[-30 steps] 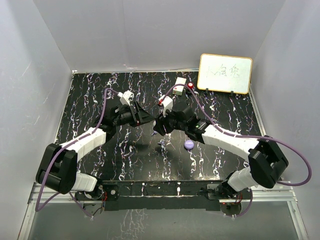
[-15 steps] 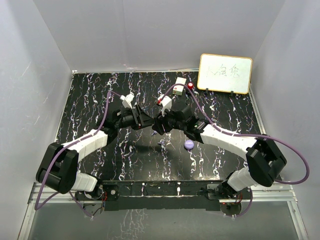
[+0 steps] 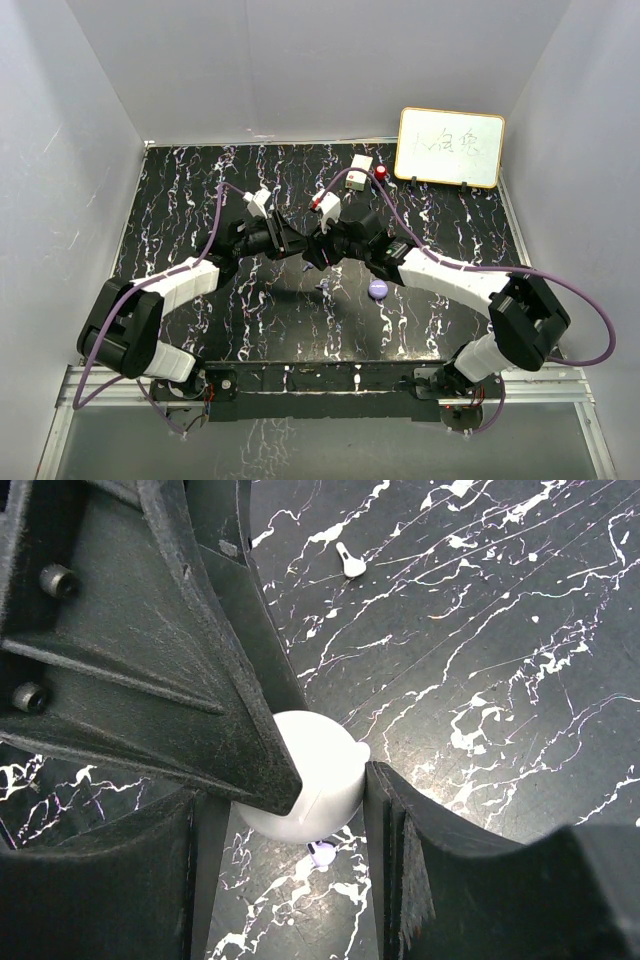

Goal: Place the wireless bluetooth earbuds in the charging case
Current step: Pick up the charging case at the center of the board.

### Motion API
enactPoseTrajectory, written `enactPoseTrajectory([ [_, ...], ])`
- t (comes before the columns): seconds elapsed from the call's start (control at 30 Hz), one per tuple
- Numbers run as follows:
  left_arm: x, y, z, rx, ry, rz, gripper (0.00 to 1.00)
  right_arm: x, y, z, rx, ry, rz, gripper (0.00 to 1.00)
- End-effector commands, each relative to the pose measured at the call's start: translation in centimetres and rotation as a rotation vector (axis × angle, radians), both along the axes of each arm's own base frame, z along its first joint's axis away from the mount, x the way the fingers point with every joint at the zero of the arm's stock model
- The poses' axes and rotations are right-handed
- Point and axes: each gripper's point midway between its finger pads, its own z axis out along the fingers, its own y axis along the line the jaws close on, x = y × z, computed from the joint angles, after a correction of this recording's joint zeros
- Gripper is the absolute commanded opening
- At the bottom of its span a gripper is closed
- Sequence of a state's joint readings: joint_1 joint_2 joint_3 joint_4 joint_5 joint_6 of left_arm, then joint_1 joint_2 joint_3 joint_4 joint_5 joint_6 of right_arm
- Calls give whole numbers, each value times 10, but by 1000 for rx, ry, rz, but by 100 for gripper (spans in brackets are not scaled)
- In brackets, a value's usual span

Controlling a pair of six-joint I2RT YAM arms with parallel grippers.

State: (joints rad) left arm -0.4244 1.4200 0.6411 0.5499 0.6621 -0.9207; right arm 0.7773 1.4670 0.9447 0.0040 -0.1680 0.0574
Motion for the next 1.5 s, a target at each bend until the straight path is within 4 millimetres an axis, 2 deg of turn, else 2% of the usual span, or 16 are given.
enactPoseTrajectory([
  [0.0,-6,-7,6,-16,-15,-39,43,16,20,63,143,-147,8,18],
  [0.13,-6,-8,5,-18,-13,-40,35,17,21,64,147,-152,7,18],
  [0.33,-6,-9,7,-22,-15,-39,13,19,21,67,156,-159,-1,19],
  [0.4,-6,-9,8,-22,-15,-40,3,20,21,68,159,-156,-8,32],
  [0.5,-5,-8,8,-17,-20,-34,0,19,21,72,170,-151,-7,67],
  [0.57,-4,-8,8,-8,-26,-34,0,16,20,76,182,-145,-7,77],
  [0.7,3,-8,8,19,-39,-35,0,10,11,89,213,-133,-25,86],
  [0.83,13,-6,13,12,-53,-34,0,9,-15,108,287,-103,-76,90],
  [0.97,22,-2,20,-17,-79,-45,0,19,-57,122,406,-19,-138,91],
  [1.03,23,-3,25,-36,-104,-65,0,28,-82,121,468,45,-163,90],
  [1.1,23,-6,31,-55,-135,-96,0,30,-94,118,530,122,-148,88],
  [1.17,22,-9,37,-82,-164,-126,0,27,-96,113,578,197,-105,85],
  [1.3,21,-16,57,-159,-238,-180,0,21,-87,100,627,316,-47,82],
  [1.47,25,-24,78,-274,-285,-222,0,18,-82,92,705,389,-24,80],
])
